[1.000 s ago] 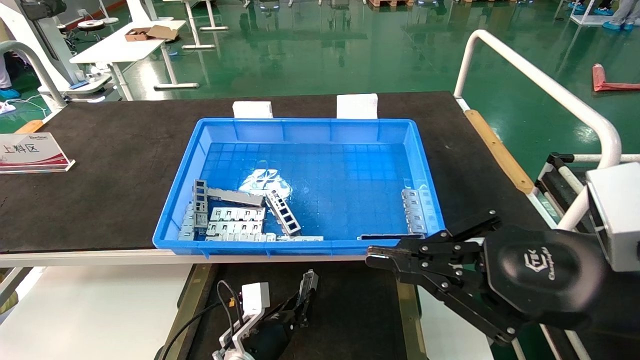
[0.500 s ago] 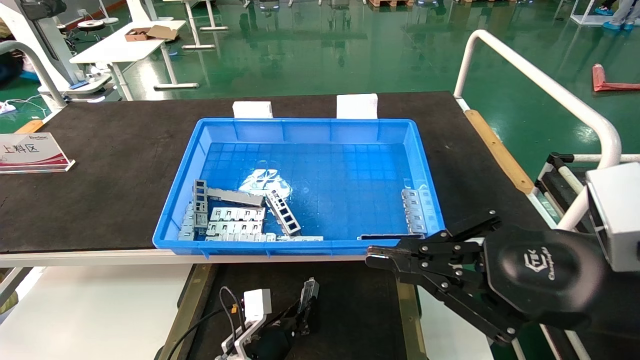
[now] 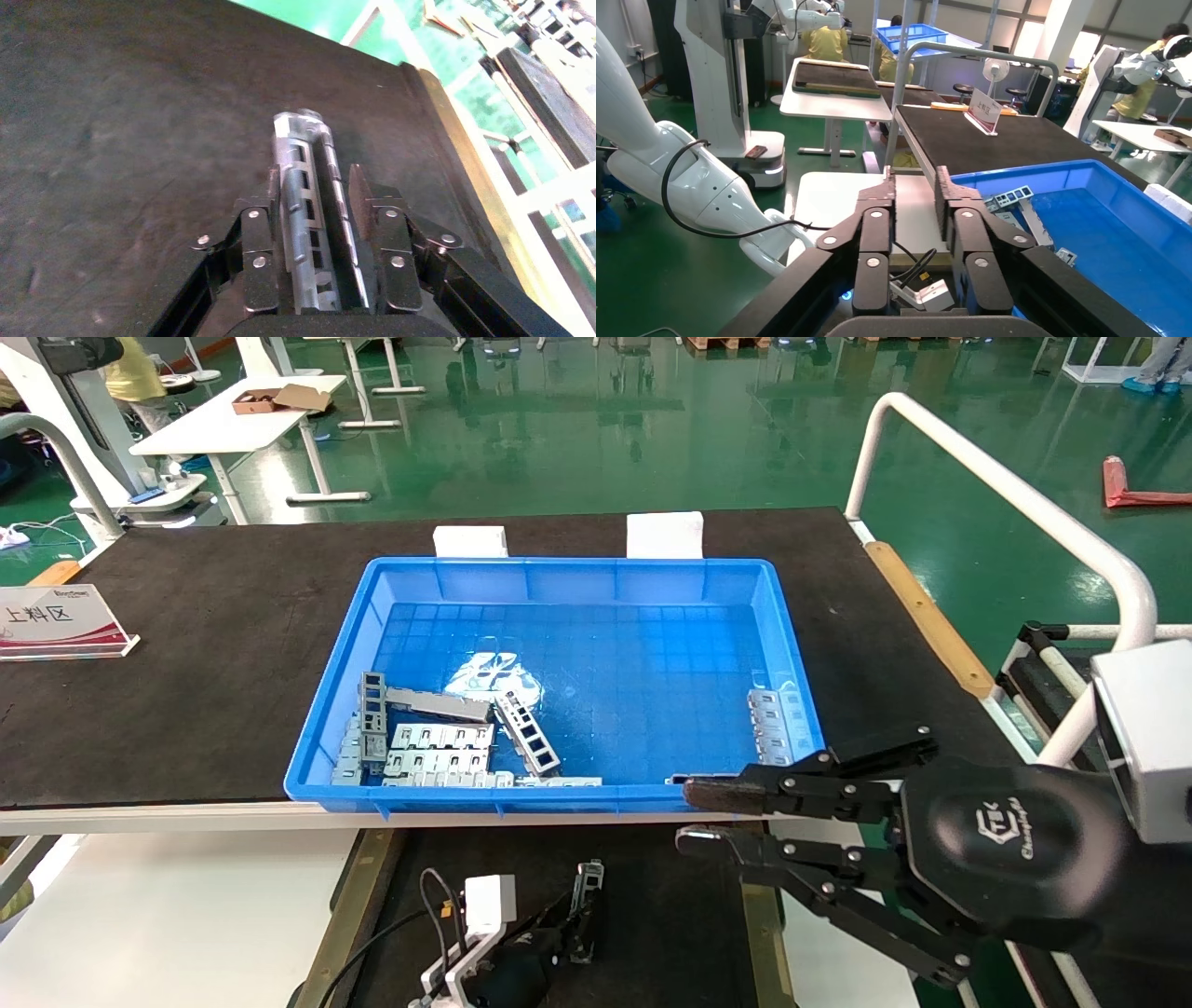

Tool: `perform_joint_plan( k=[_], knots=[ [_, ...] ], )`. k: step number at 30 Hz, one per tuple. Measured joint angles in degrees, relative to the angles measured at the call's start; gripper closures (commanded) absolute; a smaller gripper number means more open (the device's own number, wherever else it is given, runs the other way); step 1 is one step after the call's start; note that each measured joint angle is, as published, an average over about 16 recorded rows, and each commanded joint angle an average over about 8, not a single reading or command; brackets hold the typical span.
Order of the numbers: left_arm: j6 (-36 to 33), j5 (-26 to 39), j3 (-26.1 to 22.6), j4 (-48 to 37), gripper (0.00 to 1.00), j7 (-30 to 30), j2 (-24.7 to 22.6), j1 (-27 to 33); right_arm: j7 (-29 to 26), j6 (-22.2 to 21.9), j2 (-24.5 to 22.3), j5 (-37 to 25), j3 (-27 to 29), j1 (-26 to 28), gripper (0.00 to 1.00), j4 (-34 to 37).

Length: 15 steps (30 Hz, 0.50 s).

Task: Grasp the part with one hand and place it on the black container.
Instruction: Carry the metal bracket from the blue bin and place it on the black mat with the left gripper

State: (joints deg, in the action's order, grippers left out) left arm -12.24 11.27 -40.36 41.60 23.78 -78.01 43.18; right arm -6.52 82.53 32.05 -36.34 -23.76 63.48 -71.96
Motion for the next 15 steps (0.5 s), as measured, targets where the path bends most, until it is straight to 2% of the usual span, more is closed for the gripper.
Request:
perform_joint_plan(
  k=[9, 15],
  knots=[
    [-4.6, 0.3, -0.8, 0.4, 0.00, 6.0, 1.6, -0.6, 0.0, 0.0, 0.0, 0.0, 0.0, 0.0, 0.00, 0.0],
    [-8.6, 1.2, -1.9, 2.8, 0.00, 7.4, 5.0, -1.8, 0.0, 0.0, 0.0, 0.0, 0.0, 0.0, 0.00, 0.0]
  ],
)
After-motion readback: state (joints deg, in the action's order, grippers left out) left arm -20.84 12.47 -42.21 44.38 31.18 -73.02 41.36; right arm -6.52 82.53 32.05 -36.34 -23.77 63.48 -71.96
